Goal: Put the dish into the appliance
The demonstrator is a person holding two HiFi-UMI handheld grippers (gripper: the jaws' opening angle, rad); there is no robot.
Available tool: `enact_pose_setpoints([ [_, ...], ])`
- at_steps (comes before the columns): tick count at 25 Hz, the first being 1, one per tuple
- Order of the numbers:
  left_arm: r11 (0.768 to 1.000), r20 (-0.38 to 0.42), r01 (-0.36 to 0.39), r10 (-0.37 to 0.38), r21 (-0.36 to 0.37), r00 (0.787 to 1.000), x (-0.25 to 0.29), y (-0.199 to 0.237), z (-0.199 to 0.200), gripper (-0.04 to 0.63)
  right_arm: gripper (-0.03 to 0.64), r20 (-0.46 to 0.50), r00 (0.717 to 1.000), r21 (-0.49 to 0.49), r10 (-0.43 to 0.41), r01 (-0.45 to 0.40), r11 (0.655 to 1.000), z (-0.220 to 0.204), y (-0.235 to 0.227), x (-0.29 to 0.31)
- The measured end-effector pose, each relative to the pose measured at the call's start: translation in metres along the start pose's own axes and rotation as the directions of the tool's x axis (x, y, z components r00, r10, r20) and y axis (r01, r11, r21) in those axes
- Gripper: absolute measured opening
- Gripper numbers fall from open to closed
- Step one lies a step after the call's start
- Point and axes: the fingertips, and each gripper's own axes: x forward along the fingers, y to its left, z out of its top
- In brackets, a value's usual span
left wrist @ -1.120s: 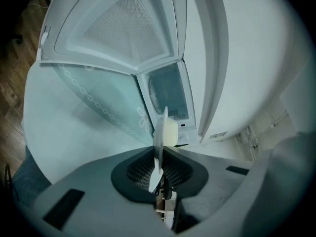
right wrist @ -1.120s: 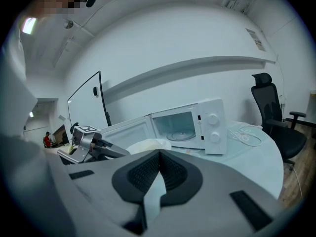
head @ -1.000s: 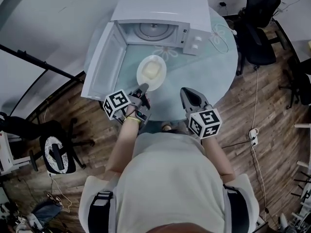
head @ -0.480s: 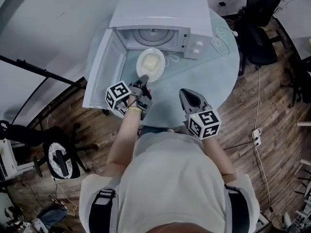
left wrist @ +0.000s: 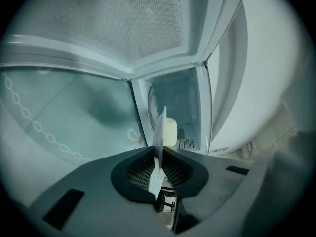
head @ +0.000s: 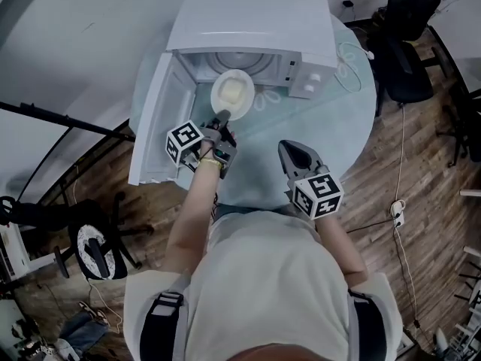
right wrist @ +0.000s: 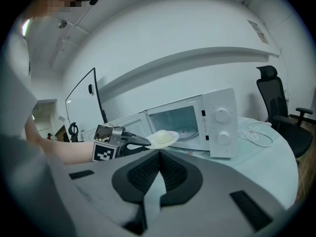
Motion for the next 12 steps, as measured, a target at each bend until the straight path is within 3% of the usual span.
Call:
enact_pose_setpoints([
  [12, 0.997, 0.026, 0.001, 0.001, -0.083, 1.0, 0.043, 0.018, 0.033, 0.041, 0.006, -0.038, 0.999, 0.008, -0.003, 0.004, 1.0, 0.001, -0.012, 0.026],
])
